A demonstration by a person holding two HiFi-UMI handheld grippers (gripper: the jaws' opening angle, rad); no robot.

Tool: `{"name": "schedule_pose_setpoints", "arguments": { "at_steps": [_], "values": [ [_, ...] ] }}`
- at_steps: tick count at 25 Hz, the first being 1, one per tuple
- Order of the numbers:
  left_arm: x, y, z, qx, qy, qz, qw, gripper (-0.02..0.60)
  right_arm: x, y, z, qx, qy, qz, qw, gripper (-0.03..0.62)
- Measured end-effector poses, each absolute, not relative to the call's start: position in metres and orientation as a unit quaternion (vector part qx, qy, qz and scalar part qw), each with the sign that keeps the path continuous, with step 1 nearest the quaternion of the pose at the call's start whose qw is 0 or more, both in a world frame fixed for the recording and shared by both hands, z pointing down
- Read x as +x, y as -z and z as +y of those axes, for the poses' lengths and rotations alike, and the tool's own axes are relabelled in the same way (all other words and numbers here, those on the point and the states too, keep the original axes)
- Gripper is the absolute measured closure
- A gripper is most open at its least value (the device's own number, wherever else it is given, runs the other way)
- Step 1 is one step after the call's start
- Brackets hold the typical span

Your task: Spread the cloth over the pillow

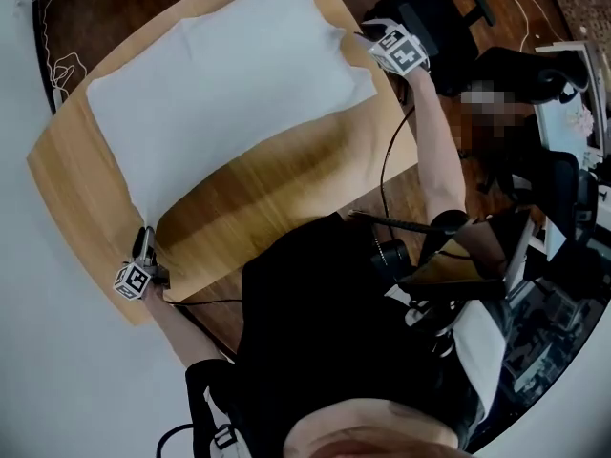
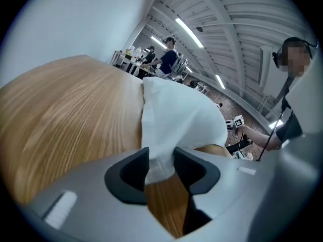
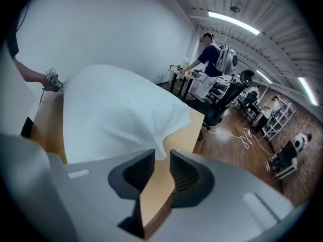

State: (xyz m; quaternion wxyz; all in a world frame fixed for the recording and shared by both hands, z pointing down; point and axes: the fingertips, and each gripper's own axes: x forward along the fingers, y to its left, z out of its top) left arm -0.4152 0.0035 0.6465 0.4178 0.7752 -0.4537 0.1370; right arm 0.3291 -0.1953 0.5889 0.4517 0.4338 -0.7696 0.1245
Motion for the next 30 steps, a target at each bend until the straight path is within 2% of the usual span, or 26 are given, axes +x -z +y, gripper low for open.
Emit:
{"name": "schedule_pose_setpoints", "arguments": {
  "at_steps": [3,5,8,11,14,18,21,23,27,29,30],
  "values": [
    [-0.420,-0.656,0.018,0.764,-0.126,-0.452,0.443,0.426,0.316,-0.595,-0.194,0.413,-0.105,-0.773,0.470,0.499],
    [-0.423,-0.659,0.023,0.759,-0.136,-0.456,0.443,0.426,0.316,-0.596,-0.200,0.412,-0.072,-0.762,0.494,0.499],
    [-0.436,-0.658,0.024,0.754,-0.129,-0.475,0.435,0.437,0.309,-0.601,-0.226,0.427,-0.039,-0.759,0.491,0.499],
    [-0.442,-0.641,0.017,0.751,-0.092,-0.496,0.427,0.450,0.296,-0.651,-0.227,0.377,-0.063,-0.760,0.525,0.500],
    [-0.454,-0.618,0.006,0.747,-0.074,-0.520,0.407,0.451,0.322,-0.685,-0.221,0.392,-0.092,-0.721,0.564,0.500],
    [-0.458,-0.568,-0.025,0.757,0.030,-0.531,0.380,0.477,0.341,-0.657,-0.230,0.445,-0.085,-0.712,0.537,0.500],
    [-0.416,-0.541,-0.085,0.794,0.090,-0.478,0.364,0.483,0.353,-0.630,-0.236,0.463,-0.073,-0.725,0.505,0.500],
    [-0.390,-0.520,-0.141,0.826,0.048,-0.459,0.324,0.483,0.346,-0.612,-0.239,0.471,-0.080,-0.732,0.486,0.500],
    [-0.315,-0.472,-0.273,0.883,-0.109,-0.418,0.185,0.483,0.296,-0.574,-0.255,0.454,-0.052,-0.758,0.466,0.500],
    [-0.271,-0.472,-0.334,0.895,-0.169,-0.385,0.149,0.485,0.277,-0.555,-0.270,0.446,-0.027,-0.766,0.462,0.502],
    [-0.254,-0.480,-0.361,0.895,-0.198,-0.373,0.143,0.505,0.269,-0.548,-0.280,0.443,-0.016,-0.769,0.461,0.507]
  ]
}}
